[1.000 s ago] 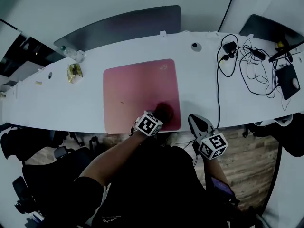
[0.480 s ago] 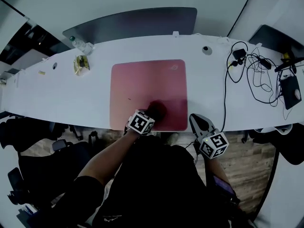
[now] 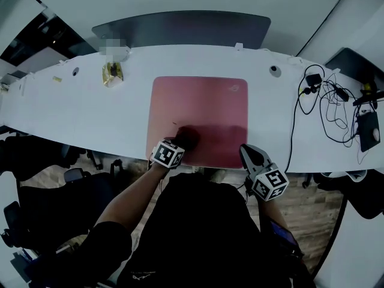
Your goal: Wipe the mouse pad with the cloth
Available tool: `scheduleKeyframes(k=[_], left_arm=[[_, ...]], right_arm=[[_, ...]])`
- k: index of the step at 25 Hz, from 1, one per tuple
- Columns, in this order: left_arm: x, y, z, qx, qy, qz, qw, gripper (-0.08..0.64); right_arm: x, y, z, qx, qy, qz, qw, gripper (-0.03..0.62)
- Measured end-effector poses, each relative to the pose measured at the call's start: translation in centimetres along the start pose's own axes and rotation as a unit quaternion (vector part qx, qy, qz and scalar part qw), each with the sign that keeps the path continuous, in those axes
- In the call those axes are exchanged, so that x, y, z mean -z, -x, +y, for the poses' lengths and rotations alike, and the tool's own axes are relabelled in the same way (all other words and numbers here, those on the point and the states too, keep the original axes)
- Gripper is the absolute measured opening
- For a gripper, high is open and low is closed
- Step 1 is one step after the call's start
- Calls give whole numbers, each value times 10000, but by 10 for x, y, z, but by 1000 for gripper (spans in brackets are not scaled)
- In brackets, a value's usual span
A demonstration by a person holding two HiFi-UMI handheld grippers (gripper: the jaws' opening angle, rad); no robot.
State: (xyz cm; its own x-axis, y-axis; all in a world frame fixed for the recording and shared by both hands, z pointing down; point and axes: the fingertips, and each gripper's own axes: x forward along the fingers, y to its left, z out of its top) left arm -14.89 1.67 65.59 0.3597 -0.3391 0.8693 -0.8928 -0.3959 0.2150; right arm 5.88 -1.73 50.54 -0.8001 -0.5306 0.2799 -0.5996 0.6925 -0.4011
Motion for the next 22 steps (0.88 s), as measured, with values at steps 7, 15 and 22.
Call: scheduleKeyframes(k=[7, 15, 22], left_arm=[[21, 25, 49, -296, 539, -148, 9980, 58], [42, 55, 97, -742, 1173, -373, 9896, 58], [54, 67, 125, -959, 1505, -595, 9821, 58]], right_arm=[[-4, -23, 14, -139, 72, 99, 9998, 26], [-10, -44, 25, -281, 173, 214, 9992, 26], [-14, -56, 30, -292, 282, 245, 9989, 26]])
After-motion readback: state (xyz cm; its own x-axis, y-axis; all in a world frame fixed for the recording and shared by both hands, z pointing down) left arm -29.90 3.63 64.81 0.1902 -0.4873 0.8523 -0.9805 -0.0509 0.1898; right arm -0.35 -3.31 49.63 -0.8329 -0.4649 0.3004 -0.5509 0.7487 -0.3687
